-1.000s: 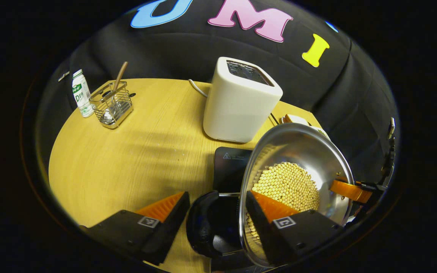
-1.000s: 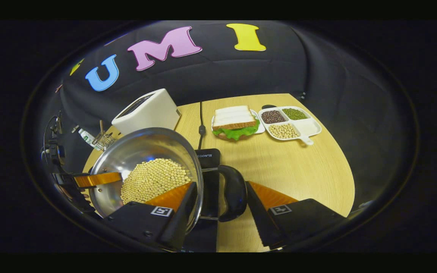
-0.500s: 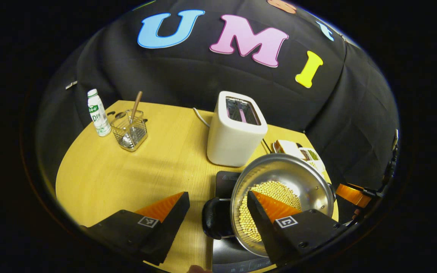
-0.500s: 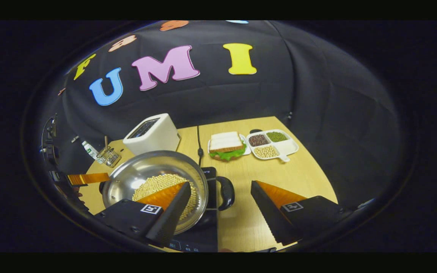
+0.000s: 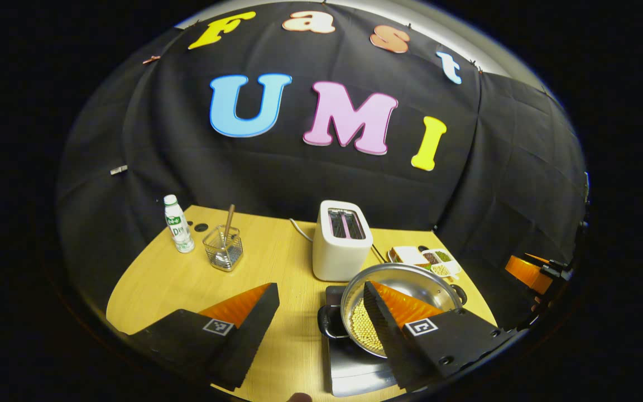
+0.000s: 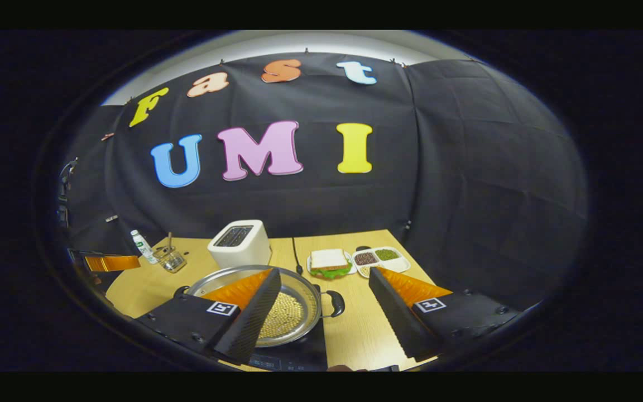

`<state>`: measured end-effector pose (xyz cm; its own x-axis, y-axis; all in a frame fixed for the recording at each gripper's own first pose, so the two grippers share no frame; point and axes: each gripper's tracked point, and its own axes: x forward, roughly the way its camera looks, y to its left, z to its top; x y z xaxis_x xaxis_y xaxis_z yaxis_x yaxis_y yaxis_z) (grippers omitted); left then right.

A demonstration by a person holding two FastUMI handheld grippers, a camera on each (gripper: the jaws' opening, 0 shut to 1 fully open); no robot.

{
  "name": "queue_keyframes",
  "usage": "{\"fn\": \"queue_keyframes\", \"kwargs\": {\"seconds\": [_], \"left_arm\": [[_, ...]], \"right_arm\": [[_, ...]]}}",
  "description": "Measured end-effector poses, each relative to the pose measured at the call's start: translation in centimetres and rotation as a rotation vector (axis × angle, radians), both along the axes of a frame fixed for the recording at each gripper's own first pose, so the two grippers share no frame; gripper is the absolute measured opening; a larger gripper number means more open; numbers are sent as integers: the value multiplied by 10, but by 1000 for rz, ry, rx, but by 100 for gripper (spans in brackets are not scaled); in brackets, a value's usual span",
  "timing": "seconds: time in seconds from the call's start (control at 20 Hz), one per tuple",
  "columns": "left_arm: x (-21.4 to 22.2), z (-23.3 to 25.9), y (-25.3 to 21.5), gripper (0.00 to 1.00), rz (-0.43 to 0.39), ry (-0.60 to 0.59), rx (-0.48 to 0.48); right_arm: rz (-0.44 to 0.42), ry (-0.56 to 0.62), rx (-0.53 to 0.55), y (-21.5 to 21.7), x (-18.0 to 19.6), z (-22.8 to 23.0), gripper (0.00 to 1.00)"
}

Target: First push the handle of the pot to place it horizontally, then grasp the pot with both hands and set it on the induction cooktop.

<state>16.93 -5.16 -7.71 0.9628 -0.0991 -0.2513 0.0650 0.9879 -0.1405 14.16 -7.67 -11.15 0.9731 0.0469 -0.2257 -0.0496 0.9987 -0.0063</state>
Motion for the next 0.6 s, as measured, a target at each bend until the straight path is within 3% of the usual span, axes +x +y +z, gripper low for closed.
{"fn": "queue_keyframes", "kwargs": {"seconds": [0.25,0.6], "left_arm": [[-62,40,26,95,84,-149,-9],[-145,41,49,95,156,-271,-18]], "right_arm": [[17,-119,-26,15,-52,37,99],[3,-189,-26,23,-116,52,100]]}}
